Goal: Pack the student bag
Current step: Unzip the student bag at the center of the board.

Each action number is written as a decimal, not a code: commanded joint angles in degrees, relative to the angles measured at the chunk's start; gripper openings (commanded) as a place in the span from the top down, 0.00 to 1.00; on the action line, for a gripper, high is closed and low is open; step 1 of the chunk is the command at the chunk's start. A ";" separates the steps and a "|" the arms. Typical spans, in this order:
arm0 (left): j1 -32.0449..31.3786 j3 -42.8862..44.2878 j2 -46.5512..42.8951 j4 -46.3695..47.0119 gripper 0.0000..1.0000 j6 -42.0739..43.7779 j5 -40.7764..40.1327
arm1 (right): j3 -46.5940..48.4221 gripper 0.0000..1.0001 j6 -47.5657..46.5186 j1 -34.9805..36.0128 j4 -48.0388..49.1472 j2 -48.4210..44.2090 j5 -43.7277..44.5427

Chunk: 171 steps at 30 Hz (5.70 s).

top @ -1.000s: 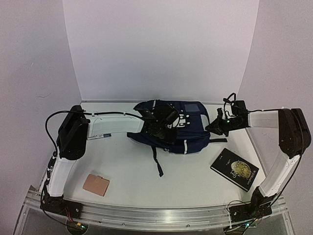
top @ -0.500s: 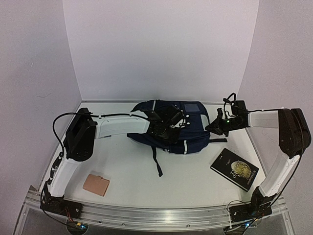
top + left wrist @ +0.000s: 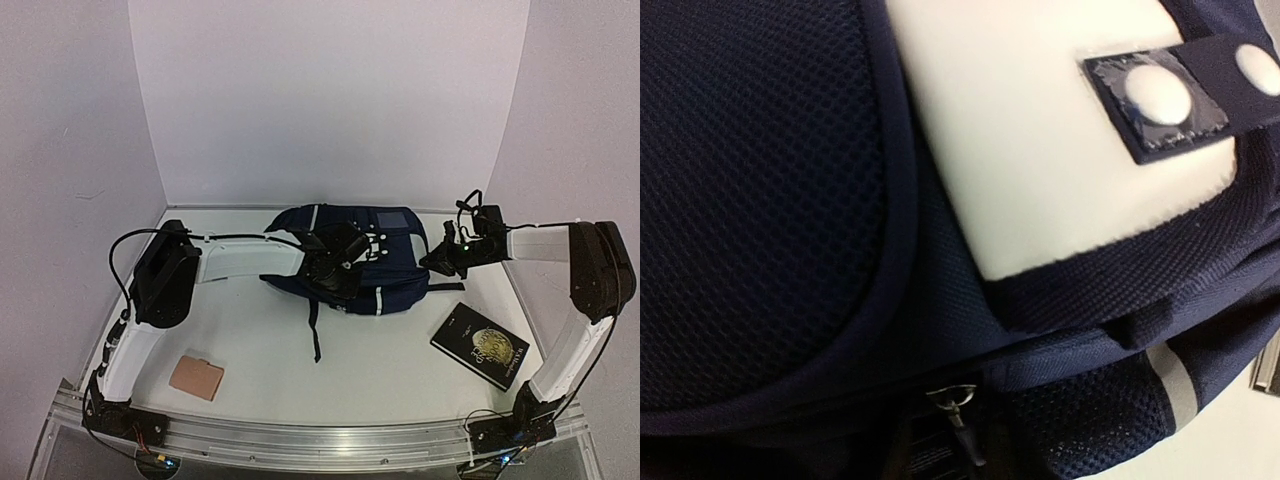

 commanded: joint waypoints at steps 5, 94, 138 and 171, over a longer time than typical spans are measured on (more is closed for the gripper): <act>2.85 0.23 -5.56 -0.64 0.98 -0.97 -2.11 | 1.90 1.00 -3.02 0.62 -0.55 -1.46 1.53; 9.59 -16.35 -14.75 20.14 1.00 5.30 47.68 | 11.55 0.40 -60.12 20.79 -8.89 -7.02 6.91; 18.16 -22.65 -21.25 10.75 1.00 14.53 33.72 | -4.11 1.00 -79.57 14.06 -0.92 -12.23 24.05; 12.21 -21.90 -20.98 18.43 1.00 8.15 44.62 | 8.78 0.85 -73.30 28.06 -3.08 -0.21 25.41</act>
